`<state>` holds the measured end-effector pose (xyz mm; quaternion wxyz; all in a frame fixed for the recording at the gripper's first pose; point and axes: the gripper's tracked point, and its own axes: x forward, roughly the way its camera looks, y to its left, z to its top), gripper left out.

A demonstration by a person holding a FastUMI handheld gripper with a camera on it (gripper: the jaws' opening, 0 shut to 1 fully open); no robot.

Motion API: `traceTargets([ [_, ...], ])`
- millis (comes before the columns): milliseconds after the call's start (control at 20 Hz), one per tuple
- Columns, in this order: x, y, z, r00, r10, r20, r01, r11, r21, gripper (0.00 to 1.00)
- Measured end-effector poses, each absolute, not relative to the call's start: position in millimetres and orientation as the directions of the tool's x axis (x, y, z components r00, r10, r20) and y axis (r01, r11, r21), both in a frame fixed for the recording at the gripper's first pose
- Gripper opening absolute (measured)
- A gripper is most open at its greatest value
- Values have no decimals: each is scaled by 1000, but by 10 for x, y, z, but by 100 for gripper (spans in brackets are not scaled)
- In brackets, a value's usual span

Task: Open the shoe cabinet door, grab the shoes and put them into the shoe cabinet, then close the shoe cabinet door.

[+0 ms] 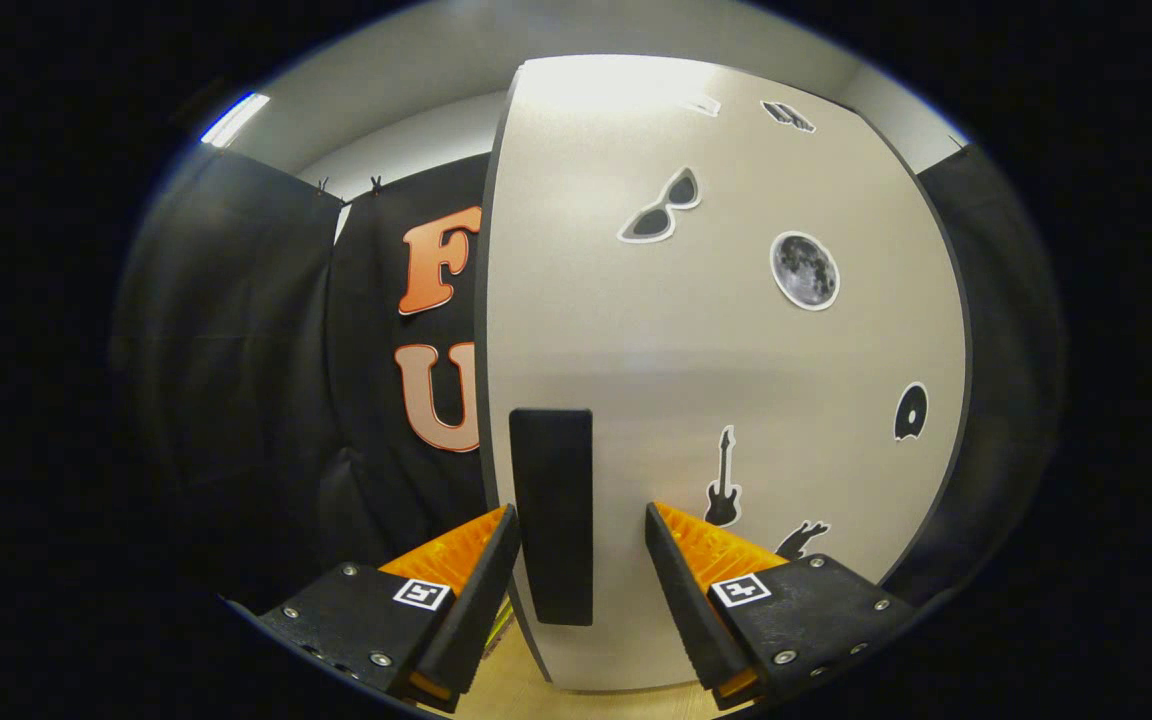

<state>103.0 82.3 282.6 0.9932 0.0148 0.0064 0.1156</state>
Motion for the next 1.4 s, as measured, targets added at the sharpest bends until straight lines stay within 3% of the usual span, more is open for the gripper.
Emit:
traceTargets([
  [450, 32, 562, 2906, 978, 206, 2, -206, 978, 28, 81],
  [1000, -1264, -189, 2833, 998, 63, -21, -62, 998, 28, 82],
  [1400, -1672, -276, 2876, 1000, 28, -10, -28, 999, 35, 84],
])
